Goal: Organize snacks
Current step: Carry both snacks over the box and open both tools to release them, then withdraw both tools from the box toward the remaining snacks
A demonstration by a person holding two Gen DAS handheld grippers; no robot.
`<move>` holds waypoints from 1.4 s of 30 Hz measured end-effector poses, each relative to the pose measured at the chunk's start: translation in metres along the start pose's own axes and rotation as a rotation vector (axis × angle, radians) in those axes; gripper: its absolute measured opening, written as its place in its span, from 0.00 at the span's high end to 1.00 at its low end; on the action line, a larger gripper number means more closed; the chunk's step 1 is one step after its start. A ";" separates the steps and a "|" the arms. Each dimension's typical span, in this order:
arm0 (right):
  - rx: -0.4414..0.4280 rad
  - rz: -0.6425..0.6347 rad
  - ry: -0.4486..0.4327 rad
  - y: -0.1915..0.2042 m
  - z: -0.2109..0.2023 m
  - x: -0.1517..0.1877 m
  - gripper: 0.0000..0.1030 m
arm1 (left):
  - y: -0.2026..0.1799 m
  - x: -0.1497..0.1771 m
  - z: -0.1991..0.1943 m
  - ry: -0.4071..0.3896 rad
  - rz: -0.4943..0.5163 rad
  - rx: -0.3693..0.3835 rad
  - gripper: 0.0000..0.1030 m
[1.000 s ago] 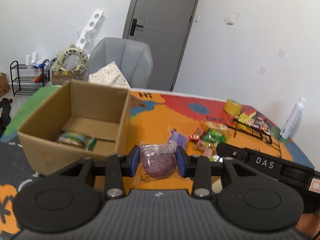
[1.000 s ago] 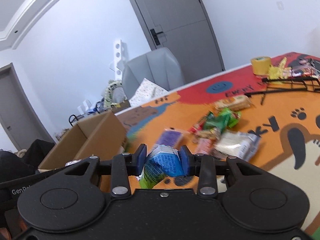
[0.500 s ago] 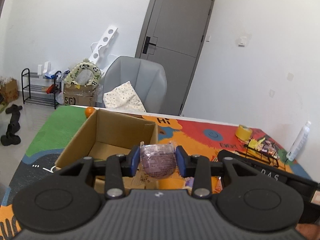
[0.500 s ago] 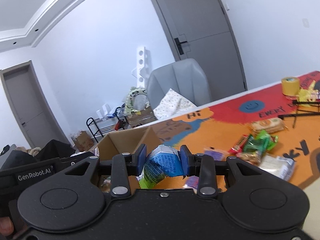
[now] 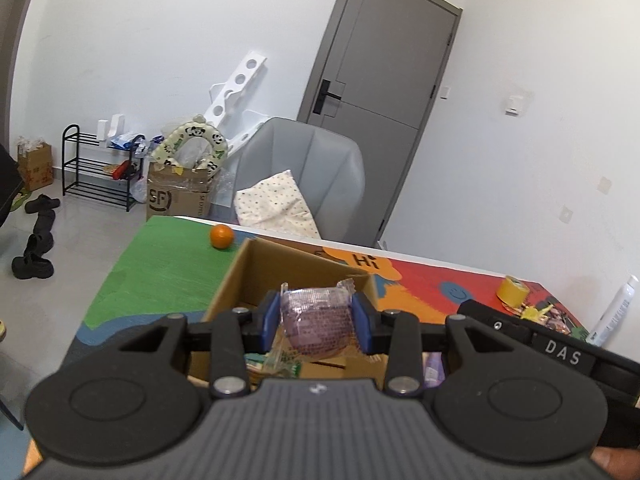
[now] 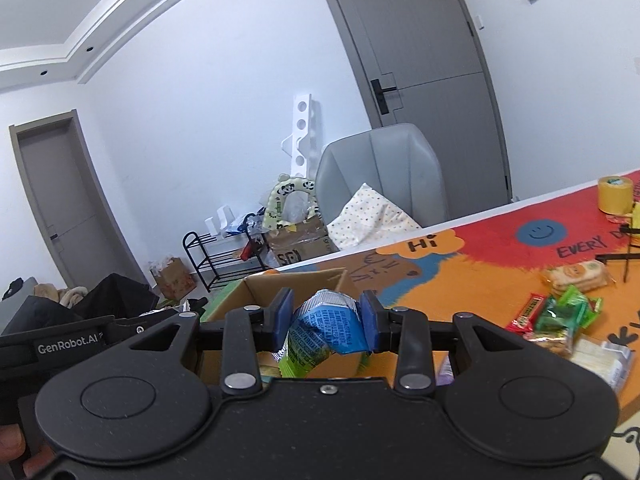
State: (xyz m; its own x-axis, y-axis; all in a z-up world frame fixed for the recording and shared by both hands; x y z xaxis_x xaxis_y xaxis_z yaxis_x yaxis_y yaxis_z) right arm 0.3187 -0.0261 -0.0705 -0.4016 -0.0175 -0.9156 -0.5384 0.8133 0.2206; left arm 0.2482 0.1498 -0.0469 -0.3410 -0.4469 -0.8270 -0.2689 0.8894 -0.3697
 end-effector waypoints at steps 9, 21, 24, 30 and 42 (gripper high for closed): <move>-0.020 -0.021 0.029 0.023 0.019 -0.001 0.66 | 0.038 -0.010 0.014 0.020 -0.056 -0.020 0.63; -0.033 -0.030 0.047 0.043 0.029 -0.004 0.66 | 0.040 -0.009 0.031 0.055 -0.053 -0.008 0.55; -0.045 -0.019 0.060 0.046 0.032 -0.001 0.66 | 0.044 -0.008 0.025 0.052 -0.053 -0.016 0.49; -0.080 0.029 0.095 0.047 0.042 0.005 0.57 | 0.056 -0.005 0.021 0.064 -0.066 -0.058 0.30; -0.016 0.042 0.073 0.026 0.006 0.009 0.05 | 0.050 0.006 0.013 0.114 -0.089 -0.100 0.09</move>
Point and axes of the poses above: each gripper's, at about its wrist camera, not at the fingertips, and z roughly the way its jaws point, y to its left, x to its underside, the point moved 9 cm from there along z, roughly the way its jaws point, and after that the axes turned 6 degrees about -z, right-handed, at the moved point
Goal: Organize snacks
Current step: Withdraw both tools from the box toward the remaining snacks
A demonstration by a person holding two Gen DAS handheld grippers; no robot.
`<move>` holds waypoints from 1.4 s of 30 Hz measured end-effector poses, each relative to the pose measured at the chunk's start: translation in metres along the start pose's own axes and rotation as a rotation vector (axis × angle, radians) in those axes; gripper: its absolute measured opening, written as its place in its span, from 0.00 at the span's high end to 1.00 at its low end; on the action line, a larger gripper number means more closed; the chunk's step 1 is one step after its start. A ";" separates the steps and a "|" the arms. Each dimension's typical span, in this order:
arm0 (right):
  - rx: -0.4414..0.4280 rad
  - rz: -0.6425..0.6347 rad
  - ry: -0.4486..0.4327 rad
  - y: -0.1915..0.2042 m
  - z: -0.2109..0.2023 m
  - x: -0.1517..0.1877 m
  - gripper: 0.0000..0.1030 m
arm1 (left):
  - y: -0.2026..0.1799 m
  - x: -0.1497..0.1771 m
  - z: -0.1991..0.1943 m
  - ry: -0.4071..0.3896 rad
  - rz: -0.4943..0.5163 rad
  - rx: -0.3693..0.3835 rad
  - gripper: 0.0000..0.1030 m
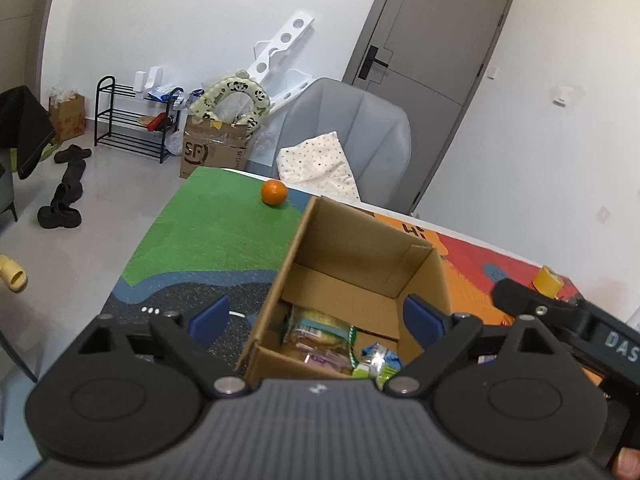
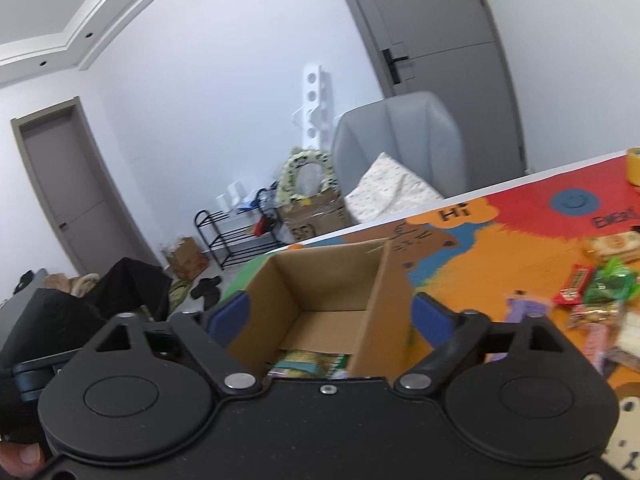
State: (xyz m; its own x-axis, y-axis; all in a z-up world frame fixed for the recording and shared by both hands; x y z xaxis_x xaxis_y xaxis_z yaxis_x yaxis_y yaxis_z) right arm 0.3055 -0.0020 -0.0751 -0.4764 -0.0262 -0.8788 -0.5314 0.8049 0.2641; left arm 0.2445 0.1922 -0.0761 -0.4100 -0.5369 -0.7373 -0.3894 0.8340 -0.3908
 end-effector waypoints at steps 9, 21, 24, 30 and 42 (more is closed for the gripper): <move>0.066 0.022 0.025 -0.035 -0.023 0.006 0.00 | -0.031 0.015 -0.011 0.009 0.050 0.017 0.03; 0.117 0.039 0.037 -0.076 -0.057 0.013 0.00 | -0.071 0.039 -0.014 0.042 0.086 0.051 0.00; 0.121 0.030 0.047 -0.081 -0.063 0.015 0.00 | -0.081 0.045 -0.014 0.055 0.101 0.062 0.00; 0.144 0.020 0.055 -0.094 -0.076 0.012 0.00 | -0.103 0.051 -0.014 0.067 0.142 0.074 0.00; 0.271 -0.002 0.073 -0.139 -0.093 0.011 0.00 | -0.144 0.072 -0.005 0.102 0.229 0.075 0.00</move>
Point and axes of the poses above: each gripper's, at about its wrist camera, not at the fingertips, and z roughly the way its jaws point, y to its left, x to its underside, the point moved 9 cm from there along z, roughly the way its jaws point, and after that the axes turned 6 degrees about -z, right-handed, at the moved point
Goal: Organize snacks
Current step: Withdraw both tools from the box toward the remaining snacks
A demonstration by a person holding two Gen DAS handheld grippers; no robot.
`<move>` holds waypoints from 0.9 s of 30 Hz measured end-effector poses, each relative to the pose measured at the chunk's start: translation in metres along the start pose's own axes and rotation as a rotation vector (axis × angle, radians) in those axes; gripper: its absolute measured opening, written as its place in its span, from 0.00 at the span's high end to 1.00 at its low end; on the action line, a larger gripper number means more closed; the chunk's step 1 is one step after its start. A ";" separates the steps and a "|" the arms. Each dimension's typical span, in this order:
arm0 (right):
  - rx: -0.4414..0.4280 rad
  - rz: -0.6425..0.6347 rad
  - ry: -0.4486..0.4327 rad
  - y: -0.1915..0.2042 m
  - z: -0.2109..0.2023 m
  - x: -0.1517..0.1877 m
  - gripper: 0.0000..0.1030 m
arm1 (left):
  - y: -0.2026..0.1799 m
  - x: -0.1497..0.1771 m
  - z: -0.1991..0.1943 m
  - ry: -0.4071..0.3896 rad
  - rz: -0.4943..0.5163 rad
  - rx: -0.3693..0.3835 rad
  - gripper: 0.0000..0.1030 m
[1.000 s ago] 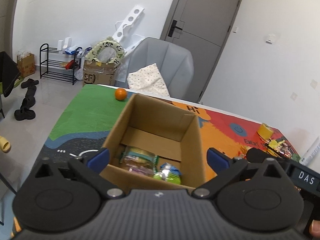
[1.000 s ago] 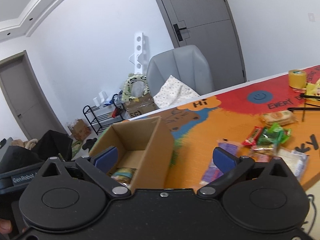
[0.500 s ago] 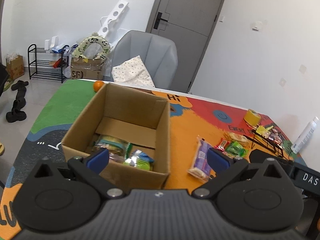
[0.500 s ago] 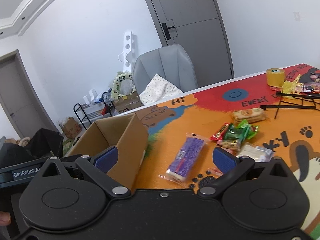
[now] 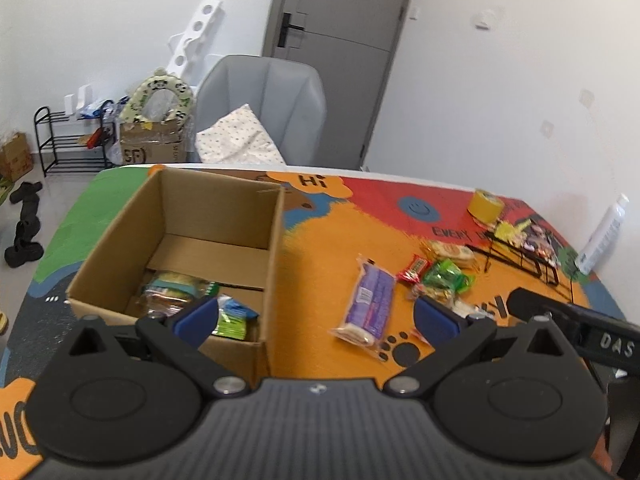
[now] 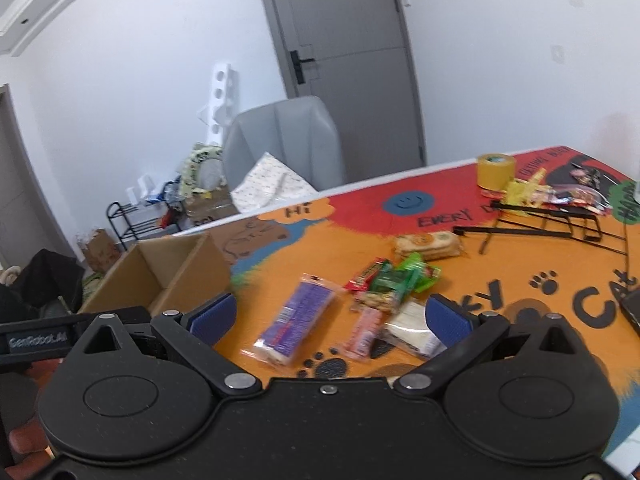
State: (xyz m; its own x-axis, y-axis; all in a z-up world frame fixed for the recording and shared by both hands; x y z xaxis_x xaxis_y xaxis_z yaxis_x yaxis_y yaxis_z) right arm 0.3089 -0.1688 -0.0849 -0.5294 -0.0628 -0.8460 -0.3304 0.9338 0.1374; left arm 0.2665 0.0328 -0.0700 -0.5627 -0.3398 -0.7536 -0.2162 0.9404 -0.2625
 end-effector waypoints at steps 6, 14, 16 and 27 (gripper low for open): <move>0.022 0.039 0.024 -0.026 0.004 0.006 0.00 | -0.020 0.006 0.013 0.035 0.031 0.021 0.00; 0.023 0.075 0.041 -0.052 0.013 0.010 0.00 | -0.043 0.010 0.033 0.049 0.058 0.043 0.01; 0.027 0.087 0.055 -0.058 0.019 0.012 0.00 | -0.046 0.011 0.039 0.059 0.060 0.049 0.02; 0.024 0.122 0.115 -0.074 0.058 0.029 0.00 | -0.062 0.008 0.074 0.050 0.088 0.067 0.09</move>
Point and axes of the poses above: each gripper's, at about its wrist camera, not at the fingertips, and z roughly the way its jaws point, y to its left, x to its underside, the point moved 9 cm from there along z, roughly the way its jaws point, and after that the axes turned 6 degrees about -z, right-handed, at the moved point
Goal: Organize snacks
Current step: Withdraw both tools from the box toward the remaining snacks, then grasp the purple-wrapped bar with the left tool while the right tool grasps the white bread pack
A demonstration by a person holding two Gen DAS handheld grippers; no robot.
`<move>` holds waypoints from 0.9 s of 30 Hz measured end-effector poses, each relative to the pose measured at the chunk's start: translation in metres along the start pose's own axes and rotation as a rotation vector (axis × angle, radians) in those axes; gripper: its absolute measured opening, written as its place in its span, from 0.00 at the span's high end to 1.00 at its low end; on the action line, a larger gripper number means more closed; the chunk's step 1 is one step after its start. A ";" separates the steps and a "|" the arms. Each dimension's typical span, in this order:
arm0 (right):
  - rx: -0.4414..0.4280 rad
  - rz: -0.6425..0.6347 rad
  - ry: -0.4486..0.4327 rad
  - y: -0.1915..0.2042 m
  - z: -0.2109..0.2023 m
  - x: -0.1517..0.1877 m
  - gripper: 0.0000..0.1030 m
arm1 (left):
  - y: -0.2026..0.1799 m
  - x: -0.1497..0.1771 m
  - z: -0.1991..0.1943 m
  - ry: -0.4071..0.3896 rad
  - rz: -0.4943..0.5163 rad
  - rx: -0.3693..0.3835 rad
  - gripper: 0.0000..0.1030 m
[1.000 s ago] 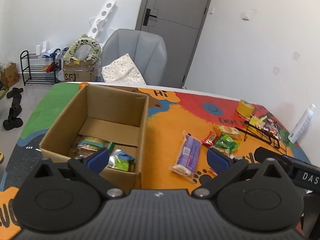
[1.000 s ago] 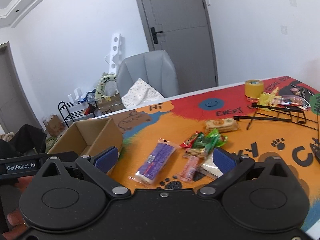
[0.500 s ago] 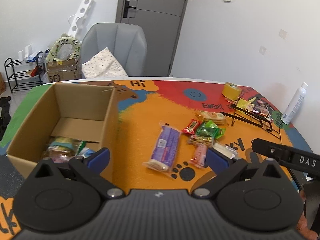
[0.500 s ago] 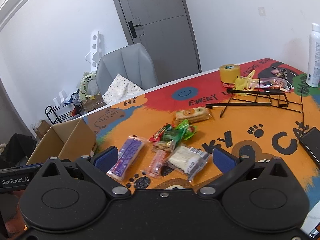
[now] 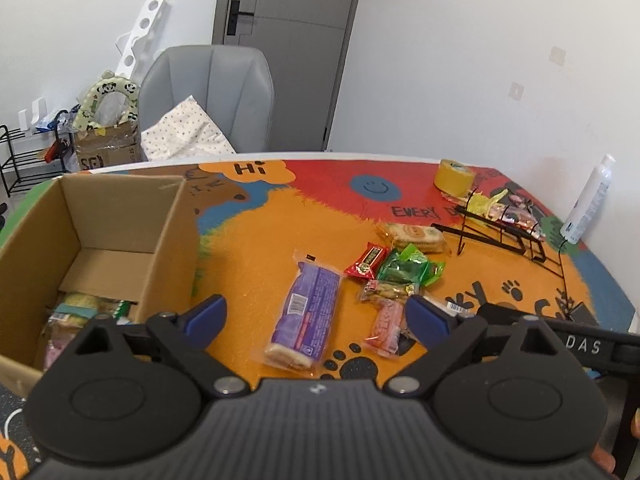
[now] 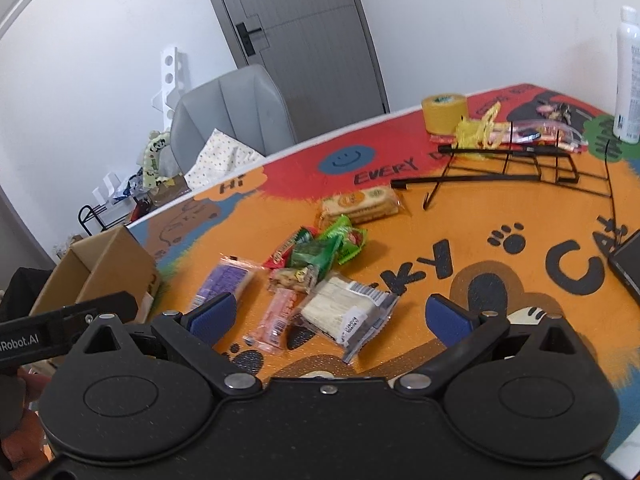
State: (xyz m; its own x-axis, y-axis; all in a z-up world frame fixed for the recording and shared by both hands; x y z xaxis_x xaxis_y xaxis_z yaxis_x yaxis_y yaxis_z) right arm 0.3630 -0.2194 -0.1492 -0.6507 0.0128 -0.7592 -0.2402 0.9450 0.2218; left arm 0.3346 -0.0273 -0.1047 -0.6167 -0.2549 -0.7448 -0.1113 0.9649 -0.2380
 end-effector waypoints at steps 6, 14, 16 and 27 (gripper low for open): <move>0.017 0.018 0.023 -0.008 0.021 0.003 0.01 | -0.001 0.006 0.029 0.036 0.011 -0.007 0.19; 0.064 0.003 0.053 -0.010 0.054 0.006 0.01 | -0.002 0.011 0.057 0.057 0.021 0.004 0.24; 0.083 -0.003 0.058 -0.011 0.061 0.005 0.01 | 0.000 0.012 0.063 0.065 0.019 -0.002 0.24; 0.147 -0.083 0.126 -0.007 0.091 0.014 0.05 | 0.012 0.015 0.089 0.077 -0.013 -0.027 0.26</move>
State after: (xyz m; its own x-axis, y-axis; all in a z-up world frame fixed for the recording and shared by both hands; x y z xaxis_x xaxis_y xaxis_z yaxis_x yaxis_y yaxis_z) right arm 0.4206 -0.1958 -0.2169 -0.7205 -0.0997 -0.6863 -0.1951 0.9788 0.0627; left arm 0.3935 -0.0252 -0.1744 -0.6731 -0.2629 -0.6913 -0.1401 0.9631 -0.2298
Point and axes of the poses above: each gripper's, at about its wrist camera, not at the fingertips, and z roughly the way its jaws point, y to its left, x to its underside, the point moved 9 cm from there along z, roughly the way its jaws point, and after that the axes turned 6 degrees about -z, right-handed, at the moved point
